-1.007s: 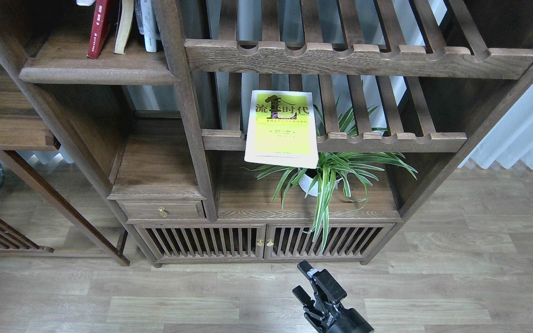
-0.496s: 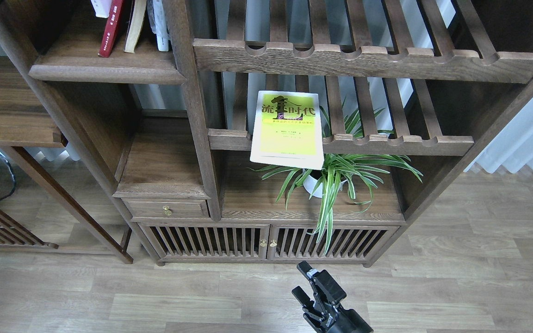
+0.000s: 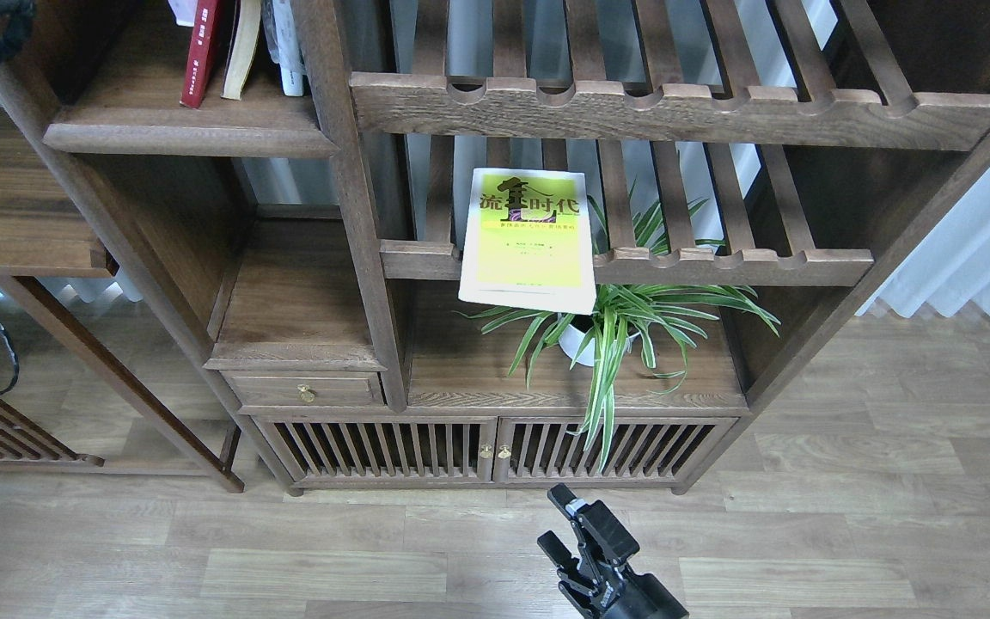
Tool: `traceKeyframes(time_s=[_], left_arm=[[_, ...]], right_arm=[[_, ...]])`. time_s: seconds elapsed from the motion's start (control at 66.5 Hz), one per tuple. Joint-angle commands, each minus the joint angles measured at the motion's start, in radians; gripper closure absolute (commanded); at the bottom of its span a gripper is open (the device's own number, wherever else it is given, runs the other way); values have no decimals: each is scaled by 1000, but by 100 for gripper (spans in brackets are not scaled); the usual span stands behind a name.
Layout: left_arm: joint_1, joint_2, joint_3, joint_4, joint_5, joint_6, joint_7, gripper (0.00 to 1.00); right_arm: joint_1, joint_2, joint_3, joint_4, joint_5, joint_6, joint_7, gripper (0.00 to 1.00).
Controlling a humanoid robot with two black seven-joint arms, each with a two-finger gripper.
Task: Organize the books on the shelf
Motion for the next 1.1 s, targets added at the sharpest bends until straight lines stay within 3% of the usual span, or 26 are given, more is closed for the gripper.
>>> traceKeyframes(time_s=[0.0, 0.12, 0.361, 0.556, 0.842, 0.962, 1.082], left_arm=[[1, -6, 18, 12, 0, 0, -5, 95], [4, -9, 21, 14, 0, 0, -11, 93], [13, -16, 23, 18, 0, 0, -62, 65], [16, -17, 23, 18, -3, 0, -115, 54], [32, -22, 21, 17, -18, 0, -184, 48], [52, -39, 21, 17, -107, 0, -243, 46], [105, -59, 21, 10, -308, 0, -244, 46]], right_arm=[[0, 3, 0, 1, 0, 0, 1, 1], [-2, 5, 0, 0, 0, 0, 1, 1], [-9, 11, 0, 1, 0, 0, 1, 1], [-9, 14, 0, 1, 0, 0, 1, 1], [-14, 20, 0, 1, 0, 0, -1, 1], [-18, 20, 0, 1, 0, 0, -1, 1], [-23, 20, 0, 3, 0, 0, 1, 1]])
